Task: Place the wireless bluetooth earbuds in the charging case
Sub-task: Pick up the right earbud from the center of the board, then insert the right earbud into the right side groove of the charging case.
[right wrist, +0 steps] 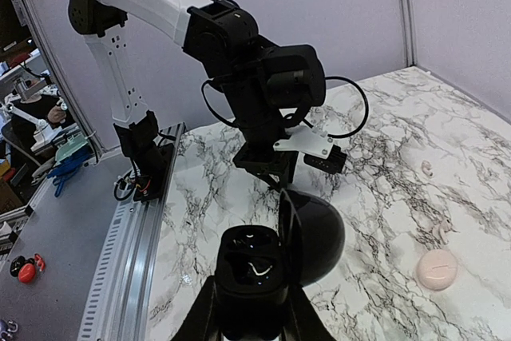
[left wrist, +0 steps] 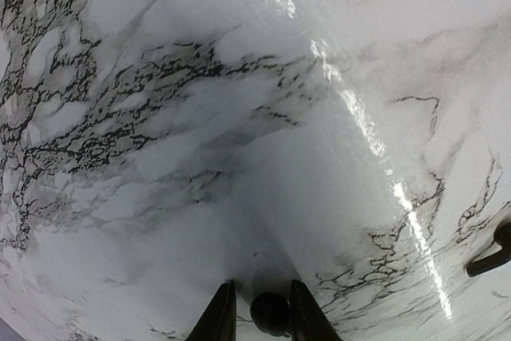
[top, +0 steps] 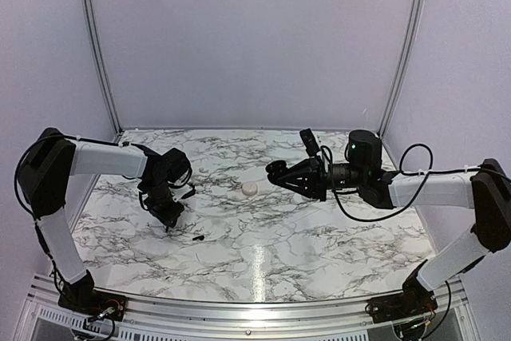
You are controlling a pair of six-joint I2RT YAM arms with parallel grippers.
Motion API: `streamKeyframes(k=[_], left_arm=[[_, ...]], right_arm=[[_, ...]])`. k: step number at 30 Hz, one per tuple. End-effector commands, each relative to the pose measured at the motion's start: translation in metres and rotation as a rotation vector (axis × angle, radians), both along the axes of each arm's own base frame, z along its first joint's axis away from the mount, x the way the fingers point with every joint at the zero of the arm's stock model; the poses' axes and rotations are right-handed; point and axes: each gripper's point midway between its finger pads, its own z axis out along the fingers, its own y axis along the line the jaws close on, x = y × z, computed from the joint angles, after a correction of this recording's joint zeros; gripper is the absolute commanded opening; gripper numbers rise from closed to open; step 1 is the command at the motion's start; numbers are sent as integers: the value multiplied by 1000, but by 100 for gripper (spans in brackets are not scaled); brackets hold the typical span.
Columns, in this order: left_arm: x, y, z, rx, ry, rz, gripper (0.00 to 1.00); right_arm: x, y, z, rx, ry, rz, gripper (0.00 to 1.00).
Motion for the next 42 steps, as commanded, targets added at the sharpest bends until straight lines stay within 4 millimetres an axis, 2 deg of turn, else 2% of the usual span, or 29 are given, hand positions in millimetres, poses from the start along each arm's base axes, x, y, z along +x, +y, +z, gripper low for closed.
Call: streamKeyframes(k=[1, 4, 7, 16, 19, 23, 25, 27, 32, 35, 42], left_arm=[[-3, 13, -21, 34, 60, 73, 24], [-5, 14, -22, 33, 67, 81, 19], [-1, 13, -15, 21, 39, 79, 12], [39, -12, 51, -137, -192, 70, 6], [51, -27, 85, -245, -289, 52, 6], [61, -54, 162, -447, -504, 6, 5], [54, -74, 209, -574, -633, -59, 5], [38, -96, 250, -695, -746, -130, 5], [-18, -143, 334, -1017, -931, -283, 5], [-47, -163, 356, -1123, -973, -361, 6], [-96, -204, 369, -1196, -993, -514, 6]], right_arm=[[5, 2, 13, 21, -30, 4, 0], [4, 2, 14, 24, -32, 7, 0], [4, 2, 14, 22, -30, 7, 0], [3, 2, 18, 30, -46, 6, 0], [-1, 2, 21, 40, -85, 13, 0], [-10, -1, 32, 82, -184, 7, 0], [-14, -3, 41, 113, -252, -13, 0], [-18, -3, 49, 136, -299, -24, 0], [-27, -1, 66, 167, -409, -64, 0], [-33, -1, 74, 176, -468, -89, 0], [-57, -2, 85, 207, -605, -145, 0]])
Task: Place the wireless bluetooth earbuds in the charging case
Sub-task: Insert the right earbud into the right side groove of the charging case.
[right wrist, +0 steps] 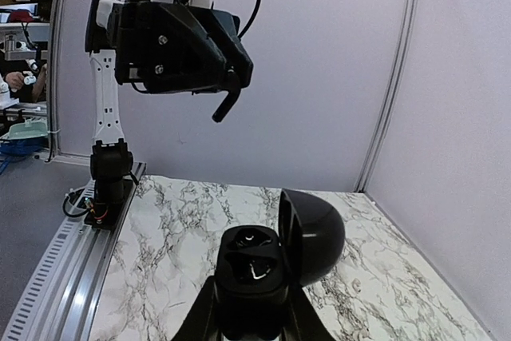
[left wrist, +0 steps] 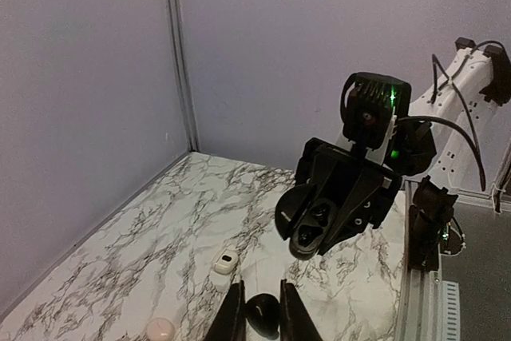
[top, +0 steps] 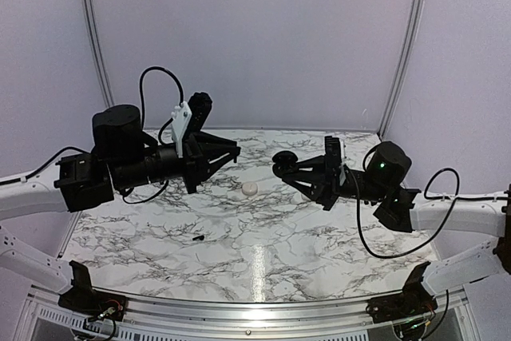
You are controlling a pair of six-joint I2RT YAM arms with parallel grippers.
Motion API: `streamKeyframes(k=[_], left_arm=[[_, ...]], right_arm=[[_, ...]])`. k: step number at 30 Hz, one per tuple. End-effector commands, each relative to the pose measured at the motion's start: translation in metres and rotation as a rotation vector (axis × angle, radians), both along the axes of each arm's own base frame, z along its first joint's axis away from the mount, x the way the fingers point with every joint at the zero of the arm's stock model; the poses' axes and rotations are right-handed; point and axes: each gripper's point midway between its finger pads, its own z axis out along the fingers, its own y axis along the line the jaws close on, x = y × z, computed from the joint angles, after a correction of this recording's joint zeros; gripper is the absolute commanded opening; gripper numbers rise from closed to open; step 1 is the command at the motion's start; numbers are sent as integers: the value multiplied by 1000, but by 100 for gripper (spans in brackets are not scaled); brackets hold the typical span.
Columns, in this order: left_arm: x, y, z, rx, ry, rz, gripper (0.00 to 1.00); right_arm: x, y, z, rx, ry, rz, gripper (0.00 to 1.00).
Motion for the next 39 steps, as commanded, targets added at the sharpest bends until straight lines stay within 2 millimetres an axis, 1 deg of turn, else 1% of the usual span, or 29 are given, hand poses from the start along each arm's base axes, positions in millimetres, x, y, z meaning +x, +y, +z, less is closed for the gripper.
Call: streamKeyframes(k=[1, 5, 8, 11, 14, 19, 21, 30, 39], left_arm=[[-22, -20, 26, -90, -103, -55, 6], [-39, -34, 29, -86, -147, -86, 6], [-46, -42, 28, -85, -157, -108, 6], [-52, -49, 30, -91, -170, -126, 6], [-50, -54, 32, -96, -178, -106, 6], [-47, -64, 34, -105, -181, -91, 6], [-44, -66, 34, -106, -186, -78, 6], [-37, -79, 33, -106, -188, -58, 6], [-31, -84, 27, -99, -187, -31, 6]], right_arm=[[-12, -1, 18, 51, -145, -65, 0], [-21, 0, 22, 65, -192, -84, 0], [-26, 1, 25, 75, -217, -93, 0], [-26, 3, 26, 78, -216, -104, 0], [-25, 5, 28, 87, -195, -109, 0], [-13, 8, 28, 94, -137, -158, 0], [-12, 9, 29, 101, -124, -168, 0], [-8, 11, 31, 113, -81, -182, 0], [-12, 14, 34, 121, -88, -158, 0]])
